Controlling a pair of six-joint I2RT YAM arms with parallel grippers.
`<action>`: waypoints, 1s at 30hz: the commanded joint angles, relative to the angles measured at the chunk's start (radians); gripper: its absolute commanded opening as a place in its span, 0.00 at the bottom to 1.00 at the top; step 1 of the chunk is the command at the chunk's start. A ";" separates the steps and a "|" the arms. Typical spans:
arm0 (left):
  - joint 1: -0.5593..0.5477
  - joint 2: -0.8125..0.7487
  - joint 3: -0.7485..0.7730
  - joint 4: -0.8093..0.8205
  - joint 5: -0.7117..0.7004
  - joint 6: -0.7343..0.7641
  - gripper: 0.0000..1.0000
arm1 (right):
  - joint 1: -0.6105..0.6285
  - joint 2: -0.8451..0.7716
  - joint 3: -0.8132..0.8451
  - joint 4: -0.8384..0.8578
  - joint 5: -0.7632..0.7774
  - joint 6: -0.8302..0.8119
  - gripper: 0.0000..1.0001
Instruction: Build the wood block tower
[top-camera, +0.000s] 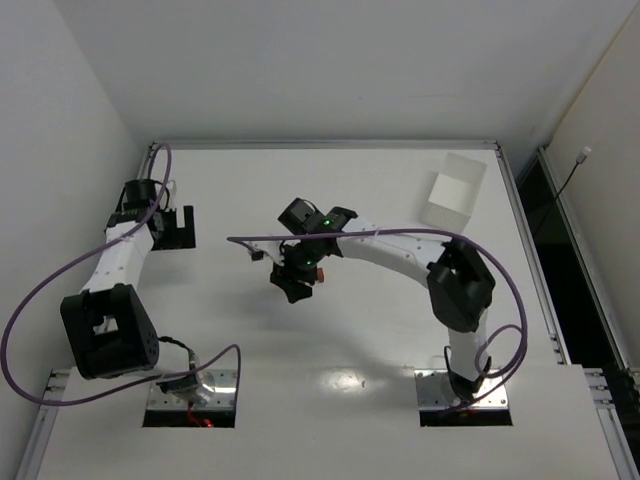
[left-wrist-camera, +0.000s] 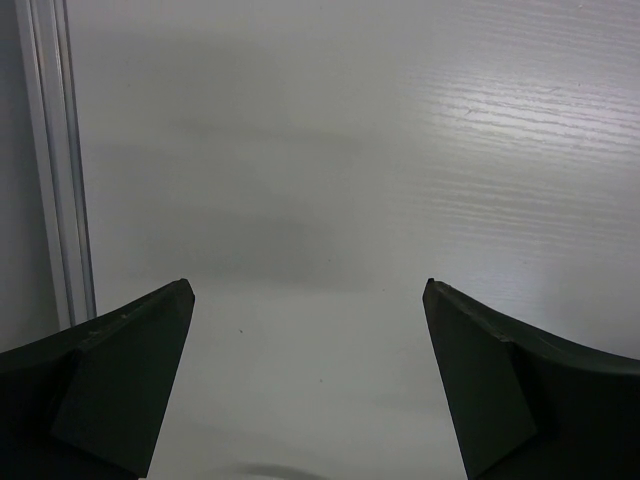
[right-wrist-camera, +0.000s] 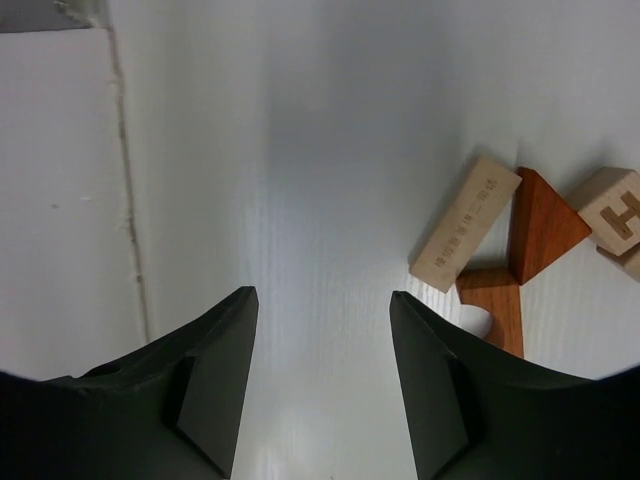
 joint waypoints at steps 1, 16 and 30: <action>0.026 -0.040 -0.012 0.019 -0.005 0.021 0.99 | 0.008 0.062 0.051 0.077 0.071 0.039 0.53; 0.035 -0.040 -0.002 0.019 -0.023 0.030 0.99 | 0.008 0.246 0.148 0.132 0.214 0.088 0.54; 0.035 -0.040 -0.002 0.019 -0.023 0.030 0.99 | -0.002 0.285 0.103 0.155 0.281 0.078 0.54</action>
